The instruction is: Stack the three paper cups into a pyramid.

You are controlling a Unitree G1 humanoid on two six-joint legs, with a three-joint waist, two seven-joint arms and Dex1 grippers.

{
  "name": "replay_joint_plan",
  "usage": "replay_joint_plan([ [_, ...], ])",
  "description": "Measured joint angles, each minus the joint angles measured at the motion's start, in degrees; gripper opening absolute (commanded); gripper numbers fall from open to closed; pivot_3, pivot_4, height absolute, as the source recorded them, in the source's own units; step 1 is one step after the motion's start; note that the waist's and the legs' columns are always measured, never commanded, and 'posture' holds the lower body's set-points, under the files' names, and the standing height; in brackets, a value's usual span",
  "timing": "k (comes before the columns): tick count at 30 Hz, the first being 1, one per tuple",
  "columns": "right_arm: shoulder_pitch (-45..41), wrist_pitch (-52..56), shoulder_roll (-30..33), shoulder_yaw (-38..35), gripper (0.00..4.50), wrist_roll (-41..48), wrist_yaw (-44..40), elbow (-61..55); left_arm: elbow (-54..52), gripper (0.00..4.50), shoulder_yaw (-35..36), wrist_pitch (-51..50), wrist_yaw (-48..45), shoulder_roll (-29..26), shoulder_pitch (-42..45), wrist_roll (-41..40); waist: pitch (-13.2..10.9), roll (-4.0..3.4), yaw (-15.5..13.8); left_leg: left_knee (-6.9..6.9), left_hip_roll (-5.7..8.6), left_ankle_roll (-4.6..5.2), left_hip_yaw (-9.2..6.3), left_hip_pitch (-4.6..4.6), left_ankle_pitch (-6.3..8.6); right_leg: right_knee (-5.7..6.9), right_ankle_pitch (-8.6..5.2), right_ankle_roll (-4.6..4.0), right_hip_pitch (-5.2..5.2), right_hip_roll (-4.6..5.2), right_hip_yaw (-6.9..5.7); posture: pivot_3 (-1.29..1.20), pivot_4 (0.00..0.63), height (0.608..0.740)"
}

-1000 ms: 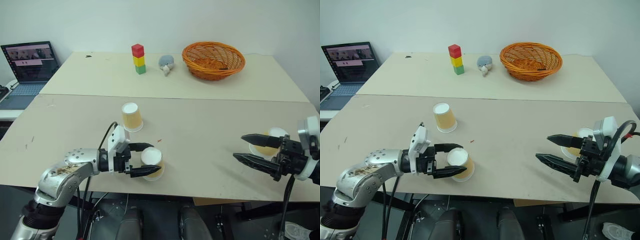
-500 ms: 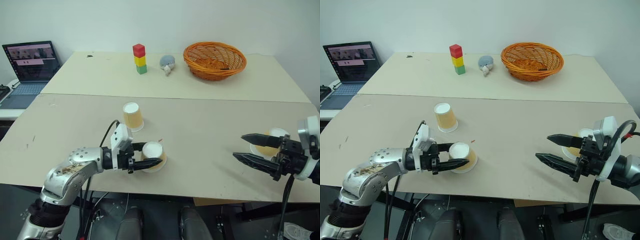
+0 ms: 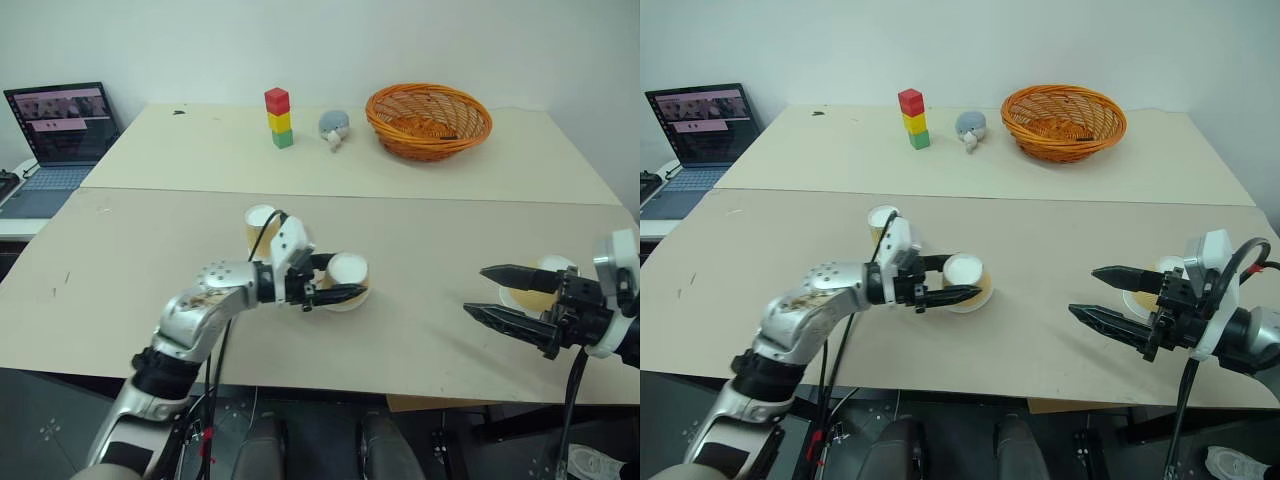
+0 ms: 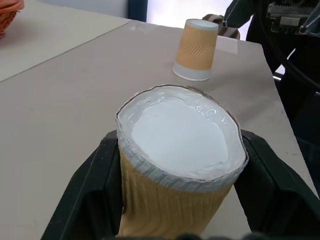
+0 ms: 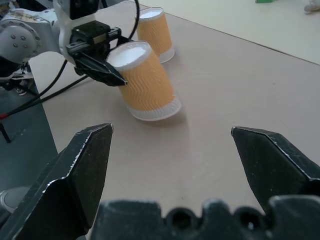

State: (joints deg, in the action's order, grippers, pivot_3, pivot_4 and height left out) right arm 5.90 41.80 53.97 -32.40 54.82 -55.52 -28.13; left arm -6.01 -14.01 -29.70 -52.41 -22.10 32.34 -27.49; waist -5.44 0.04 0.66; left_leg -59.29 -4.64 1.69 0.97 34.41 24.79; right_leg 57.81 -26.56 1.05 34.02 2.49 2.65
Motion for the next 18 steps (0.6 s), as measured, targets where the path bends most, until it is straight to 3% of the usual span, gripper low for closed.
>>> replay_joint_plan([
  [7,0.14,0.00,-0.02,-0.09,4.50,0.39,0.68,-0.56,9.64,2.94,-1.97,3.27,-1.25,8.90,9.94,3.38,-0.03,0.04,-0.26,-0.04,0.08,0.02,-0.03,0.05,0.00,-0.03,0.00,0.02,-0.04,0.04,-0.01,0.00,0.150,0.640],
  [18,1.81,0.01,-0.02,-1.65,4.50,0.59,1.11,-1.15,13.04,2.94,-2.99,3.14,-7.83,8.69,10.48,3.95,-0.04,0.07,0.11,-0.01,0.07,0.03,-0.15,-0.02,-0.01,0.05,-0.02,0.02,-0.05,0.00,0.01,0.00,0.150,0.640],
])
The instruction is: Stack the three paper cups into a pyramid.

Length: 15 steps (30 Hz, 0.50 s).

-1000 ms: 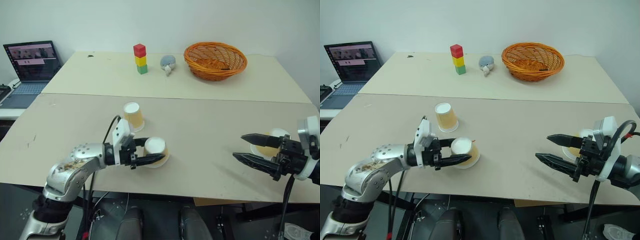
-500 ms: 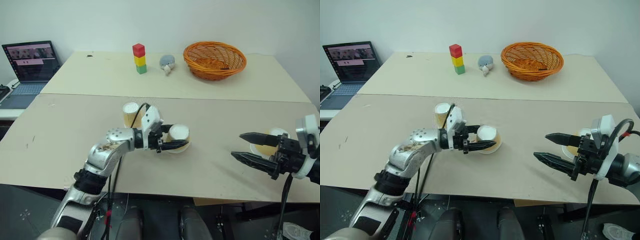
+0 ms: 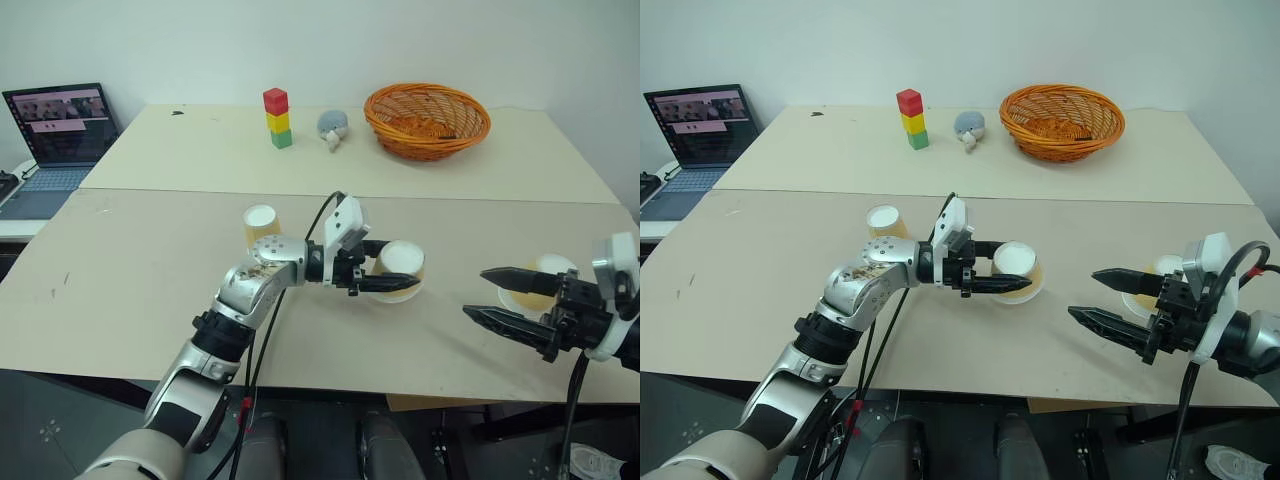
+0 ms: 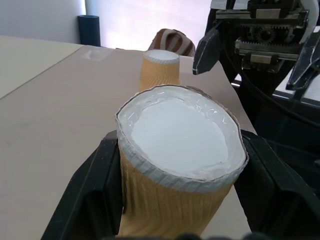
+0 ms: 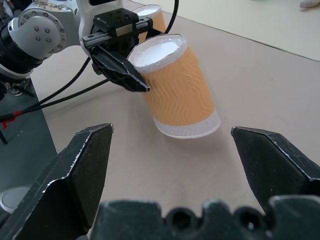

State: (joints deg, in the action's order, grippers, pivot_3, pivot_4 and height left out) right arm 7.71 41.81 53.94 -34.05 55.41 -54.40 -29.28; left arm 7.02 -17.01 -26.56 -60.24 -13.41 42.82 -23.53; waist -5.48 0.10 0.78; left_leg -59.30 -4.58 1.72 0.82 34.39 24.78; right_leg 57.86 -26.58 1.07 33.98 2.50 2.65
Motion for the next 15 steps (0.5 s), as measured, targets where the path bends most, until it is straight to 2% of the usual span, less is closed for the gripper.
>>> replay_joint_plan([
  [6,0.12,0.01,0.00,-0.30,4.50,0.04,0.19,-0.28,3.90,2.94,0.16,1.58,-0.96,-0.42,0.01,1.63,0.01,-0.02,-0.25,0.00,0.01,0.00,-0.09,0.02,0.00,-0.03,0.00,0.00,-0.01,0.02,-0.02,0.00,0.150,0.640],
  [10,0.09,0.01,0.00,-0.29,4.50,0.04,0.46,-0.30,5.72,3.88,0.16,2.94,-1.19,0.50,0.36,2.71,0.01,-0.02,-0.24,0.00,0.02,0.00,-0.10,0.04,0.00,-0.06,0.00,0.00,-0.01,0.03,-0.02,0.00,0.150,0.640],
  [11,0.09,0.02,0.00,-0.28,4.50,0.04,0.49,-0.33,6.27,4.30,0.16,2.99,-1.20,0.85,0.55,3.08,0.01,-0.03,-0.23,0.00,0.02,0.00,-0.11,0.04,0.00,-0.06,0.00,0.00,-0.01,0.03,-0.02,0.00,0.150,0.640],
  [15,0.13,0.02,0.00,-0.29,4.50,0.04,0.54,-0.37,7.48,4.42,0.16,5.15,-0.46,2.05,1.08,4.46,0.00,0.00,-0.15,0.00,0.01,0.00,-0.12,0.03,0.00,-0.06,0.00,0.00,-0.01,0.02,-0.02,0.00,0.150,0.640],
])
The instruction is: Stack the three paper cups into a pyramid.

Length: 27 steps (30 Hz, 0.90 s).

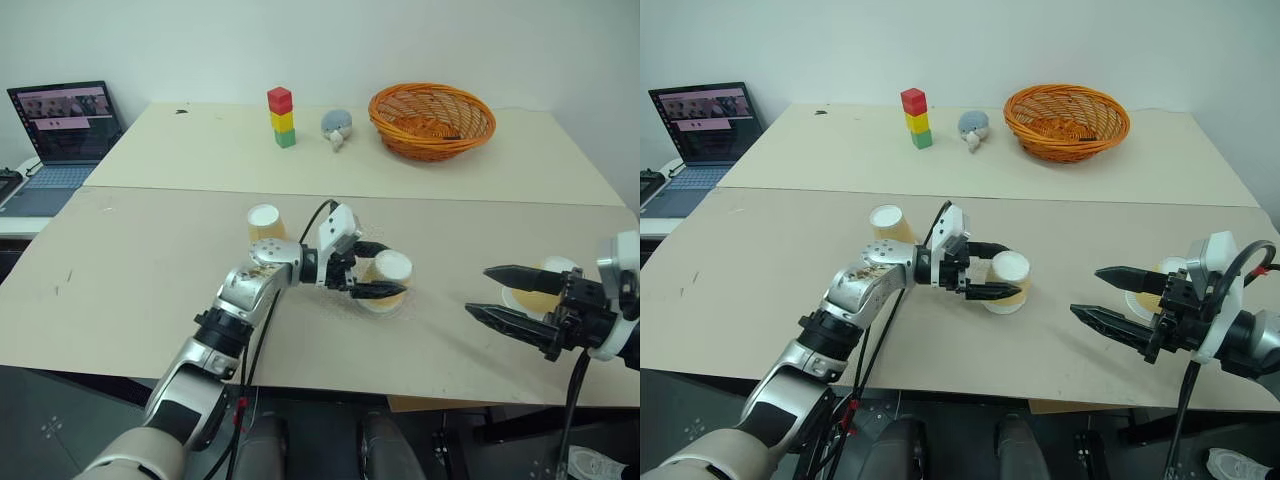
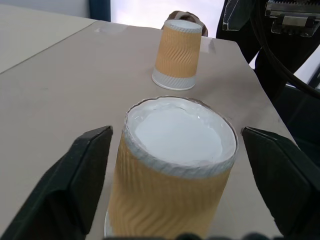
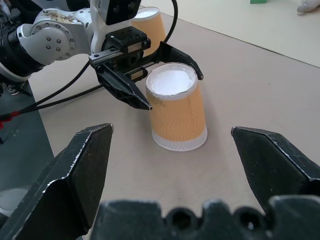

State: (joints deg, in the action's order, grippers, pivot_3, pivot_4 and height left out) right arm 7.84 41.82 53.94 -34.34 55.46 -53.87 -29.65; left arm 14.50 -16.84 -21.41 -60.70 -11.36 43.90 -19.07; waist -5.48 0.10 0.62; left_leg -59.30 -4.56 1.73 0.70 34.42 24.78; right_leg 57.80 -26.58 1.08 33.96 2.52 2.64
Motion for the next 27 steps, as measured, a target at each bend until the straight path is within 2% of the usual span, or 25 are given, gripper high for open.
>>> replay_joint_plan([
  [6,0.21,0.00,0.00,-0.02,4.50,0.03,-0.04,-0.02,-2.31,4.42,0.55,0.02,1.53,0.93,-0.03,-0.05,0.01,-0.01,0.03,0.02,-0.01,0.00,-0.09,-0.02,0.00,-0.01,0.00,0.00,-0.03,0.01,0.01,0.00,0.150,0.640],
  [14,0.16,0.00,-0.33,0.02,4.50,0.19,-0.03,-0.03,-13.05,4.42,6.62,-3.21,10.40,2.56,0.99,-1.47,0.00,0.00,0.00,0.03,0.00,0.00,-0.14,-0.08,0.00,-0.02,0.00,0.00,-0.11,0.01,0.00,0.00,0.150,0.640],
  [22,-1.59,-0.67,-2.97,1.87,4.50,-0.07,2.31,-1.53,-27.32,4.42,10.95,-12.80,15.87,-6.68,-0.46,-2.38,0.04,-0.10,0.27,0.11,-0.03,0.00,-0.17,-0.28,-0.01,-0.03,0.00,0.00,-0.25,-0.03,0.01,0.00,0.150,0.640],
  [27,-3.13,-0.69,-2.99,2.92,4.50,1.50,2.83,-6.52,-33.38,4.42,15.50,-21.71,20.06,-11.65,-5.98,-4.80,0.03,-0.14,0.02,0.11,-0.02,-0.02,-0.25,-0.27,-0.01,-0.14,0.00,0.00,-0.32,-0.01,-0.08,0.00,0.150,0.640],
])
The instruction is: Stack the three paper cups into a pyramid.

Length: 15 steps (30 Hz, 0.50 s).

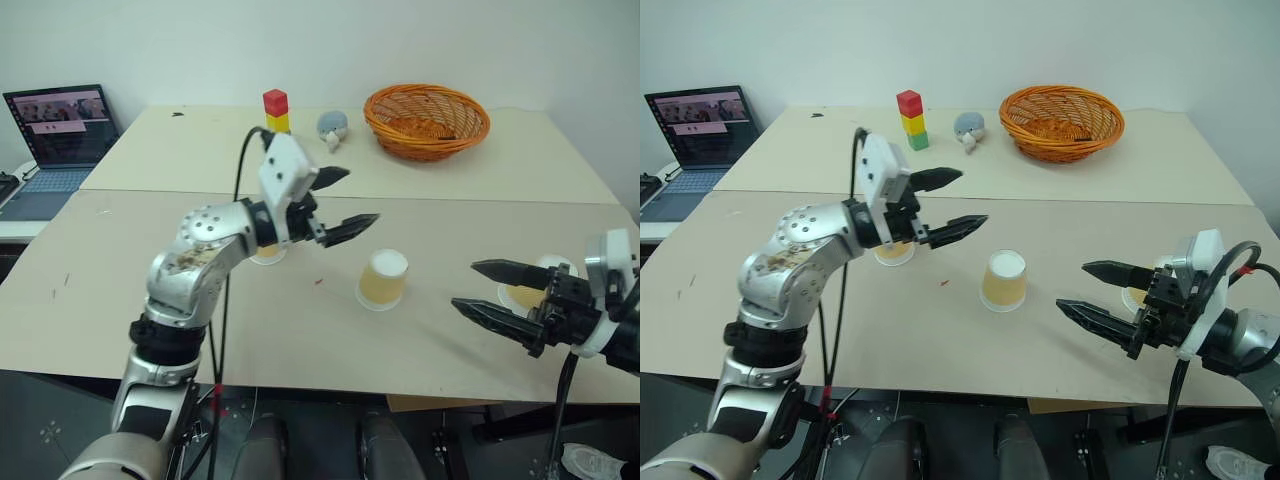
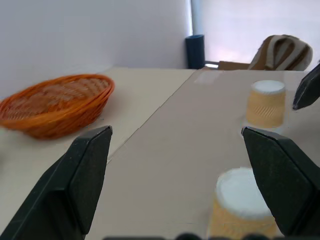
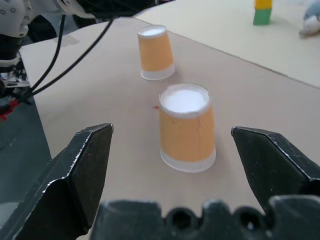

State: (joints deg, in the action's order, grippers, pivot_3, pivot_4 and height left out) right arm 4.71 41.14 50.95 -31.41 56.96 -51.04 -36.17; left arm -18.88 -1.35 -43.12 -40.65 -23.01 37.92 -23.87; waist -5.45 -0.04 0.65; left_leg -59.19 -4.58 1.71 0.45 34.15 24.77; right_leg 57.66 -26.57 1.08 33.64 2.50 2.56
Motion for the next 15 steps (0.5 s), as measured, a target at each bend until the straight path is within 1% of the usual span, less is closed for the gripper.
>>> replay_joint_plan([
  [3,-1.94,0.00,0.19,1.81,4.50,0.67,-0.42,-1.27,-3.20,4.42,0.99,-3.90,2.91,-0.56,-1.03,-1.18,-0.01,0.01,-0.37,-0.05,0.09,-0.02,-0.20,-0.04,-0.01,-0.17,0.00,0.02,-0.28,0.01,-0.10,0.00,0.150,0.640],
  [7,-3.85,-0.01,0.19,2.51,4.50,0.73,-0.49,-1.41,-4.62,4.42,1.58,-5.59,6.25,-0.46,-1.06,-1.31,-0.02,0.02,-0.55,-0.05,0.15,-0.02,-0.26,-0.08,-0.01,-0.22,-0.01,0.03,-0.40,0.01,-0.11,0.00,0.150,0.640],
  [9,-3.83,-0.24,-0.02,4.32,4.50,0.40,-0.75,-0.80,-4.11,4.42,1.99,-5.74,10.28,1.21,0.36,-0.39,-0.04,0.06,-0.68,-0.05,0.16,-0.02,-0.28,-0.04,-0.01,-0.22,-0.02,0.04,-0.38,0.01,-0.13,0.00,0.150,0.640],
  [12,-3.82,-0.69,-0.75,5.59,4.50,0.00,-0.71,-0.27,-2.76,4.42,1.97,-3.99,16.93,3.83,2.70,3.61,-0.04,0.06,-0.74,-0.05,0.20,-0.01,-0.32,-0.04,-0.01,-0.23,-0.01,0.04,-0.40,0.04,-0.11,0.00,0.150,0.640],
  [15,-3.81,-1.11,-1.20,5.77,4.50,0.04,-0.51,0.10,-0.38,4.42,1.90,-2.84,23.96,6.01,2.42,8.12,-0.04,0.06,-0.71,-0.05,0.22,-0.01,-0.35,-0.03,0.00,-0.18,-0.01,0.04,-0.39,0.05,-0.09,0.00,0.150,0.640],
])
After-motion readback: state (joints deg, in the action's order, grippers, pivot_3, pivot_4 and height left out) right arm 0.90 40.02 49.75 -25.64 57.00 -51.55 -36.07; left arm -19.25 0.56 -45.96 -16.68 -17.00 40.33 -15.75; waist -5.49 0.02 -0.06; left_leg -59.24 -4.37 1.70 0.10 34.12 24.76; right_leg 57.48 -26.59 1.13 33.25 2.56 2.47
